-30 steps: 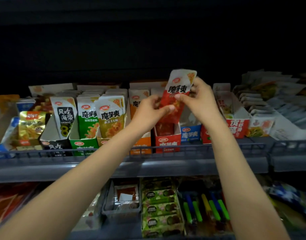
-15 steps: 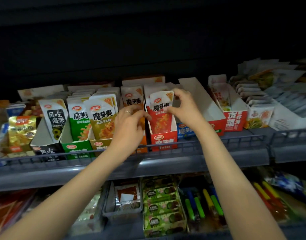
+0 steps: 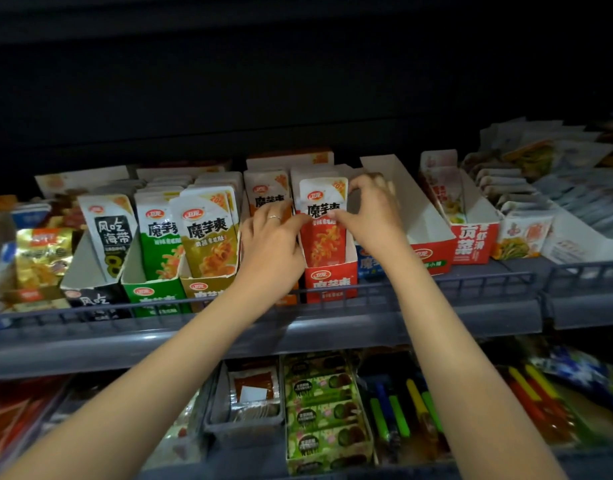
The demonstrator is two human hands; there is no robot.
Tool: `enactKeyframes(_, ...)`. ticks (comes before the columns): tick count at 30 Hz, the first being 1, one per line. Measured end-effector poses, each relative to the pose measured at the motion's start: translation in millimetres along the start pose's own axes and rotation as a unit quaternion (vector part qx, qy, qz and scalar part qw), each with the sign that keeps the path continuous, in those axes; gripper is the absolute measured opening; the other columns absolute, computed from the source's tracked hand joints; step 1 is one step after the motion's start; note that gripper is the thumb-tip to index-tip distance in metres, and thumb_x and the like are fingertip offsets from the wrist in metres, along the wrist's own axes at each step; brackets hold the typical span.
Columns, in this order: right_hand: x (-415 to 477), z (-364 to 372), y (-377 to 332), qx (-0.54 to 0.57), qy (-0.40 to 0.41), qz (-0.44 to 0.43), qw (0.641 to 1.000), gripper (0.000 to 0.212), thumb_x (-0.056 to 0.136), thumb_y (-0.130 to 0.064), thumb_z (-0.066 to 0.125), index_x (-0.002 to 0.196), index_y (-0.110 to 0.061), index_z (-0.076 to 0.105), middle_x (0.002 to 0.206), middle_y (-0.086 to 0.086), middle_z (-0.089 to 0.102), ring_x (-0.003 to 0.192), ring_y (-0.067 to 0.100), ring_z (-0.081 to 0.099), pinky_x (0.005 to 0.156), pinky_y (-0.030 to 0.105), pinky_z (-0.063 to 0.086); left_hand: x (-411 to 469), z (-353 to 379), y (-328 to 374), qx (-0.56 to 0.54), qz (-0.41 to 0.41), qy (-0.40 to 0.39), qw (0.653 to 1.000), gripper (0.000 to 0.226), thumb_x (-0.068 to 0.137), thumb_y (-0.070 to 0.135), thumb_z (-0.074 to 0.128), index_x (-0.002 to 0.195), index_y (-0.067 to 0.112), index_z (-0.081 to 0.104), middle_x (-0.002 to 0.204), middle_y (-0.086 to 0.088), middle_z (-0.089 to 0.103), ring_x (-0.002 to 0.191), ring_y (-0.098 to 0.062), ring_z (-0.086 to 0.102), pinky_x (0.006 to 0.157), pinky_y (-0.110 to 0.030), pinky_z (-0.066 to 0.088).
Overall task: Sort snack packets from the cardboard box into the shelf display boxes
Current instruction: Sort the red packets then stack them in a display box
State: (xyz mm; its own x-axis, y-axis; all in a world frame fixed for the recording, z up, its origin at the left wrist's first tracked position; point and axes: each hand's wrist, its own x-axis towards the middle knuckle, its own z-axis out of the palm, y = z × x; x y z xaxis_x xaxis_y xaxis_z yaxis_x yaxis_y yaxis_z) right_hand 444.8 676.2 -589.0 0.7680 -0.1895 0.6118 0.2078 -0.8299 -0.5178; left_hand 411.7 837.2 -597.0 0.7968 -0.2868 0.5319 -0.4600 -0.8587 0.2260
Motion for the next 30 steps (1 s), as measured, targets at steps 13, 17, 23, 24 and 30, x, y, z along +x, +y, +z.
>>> enactKeyframes(13, -17, -31, -16, 0.116, -0.007, -0.095, 0.989, 0.019, 0.086, -0.010, 0.060, 0.079, -0.023, 0.048, 0.067, -0.010, 0.047, 0.059, -0.001, 0.044, 0.057, 0.009, 0.036, -42, -19, -10, -0.060, 0.094, 0.049, 0.993, 0.045, 0.085, 0.001, 0.048, 0.126, 0.018, 0.053, 0.139, -0.003, 0.045, 0.134, -0.021, 0.029, 0.110, -0.039, 0.020)
enactKeyframes(17, -59, -34, -43, 0.133, -0.079, -0.164, 0.974, 0.019, 0.083, -0.008, 0.061, 0.079, -0.022, 0.048, 0.065, -0.002, 0.051, 0.059, 0.004, 0.046, 0.059, 0.024, 0.041, -91, -41, -21, 0.012, 0.233, 0.001, 0.972, 0.025, 0.085, 0.018, 0.042, 0.101, 0.018, 0.062, 0.102, 0.002, 0.066, 0.096, -0.019, 0.059, 0.084, -0.029, 0.036)
enactKeyframes(23, -159, -20, -56, 0.073, -0.274, -0.209, 0.936, 0.016, 0.085, -0.014, 0.063, 0.082, -0.021, 0.048, 0.067, -0.005, 0.053, 0.061, 0.009, 0.050, 0.057, 0.026, 0.040, -176, -37, -47, -0.030, 0.261, -0.276, 0.924, 0.047, 0.093, 0.046, 0.026, 0.105, 0.024, 0.065, 0.101, 0.006, 0.066, 0.084, -0.017, 0.064, 0.074, -0.036, 0.051)
enactKeyframes(24, -177, -14, -52, 0.066, -0.302, -0.197, 0.930, 0.016, 0.085, -0.014, 0.062, 0.082, -0.021, 0.048, 0.067, -0.005, 0.052, 0.060, 0.008, 0.050, 0.057, 0.025, 0.039, -192, -32, -51, -0.037, 0.255, -0.291, 0.921, 0.047, 0.092, 0.047, 0.026, 0.106, 0.024, 0.065, 0.102, 0.005, 0.067, 0.087, -0.018, 0.064, 0.076, -0.037, 0.051)
enactKeyframes(30, -291, 33, -12, 0.022, -0.493, -0.096, 0.865, 0.015, 0.084, -0.013, 0.062, 0.082, -0.021, 0.049, 0.069, -0.008, 0.050, 0.063, 0.012, 0.049, 0.061, 0.033, 0.041, -276, 1, -67, -0.062, 0.185, -0.357, 0.913, 0.025, 0.098, 0.034, 0.046, 0.115, 0.026, 0.063, 0.111, 0.006, 0.065, 0.097, -0.015, 0.061, 0.078, -0.031, 0.047)
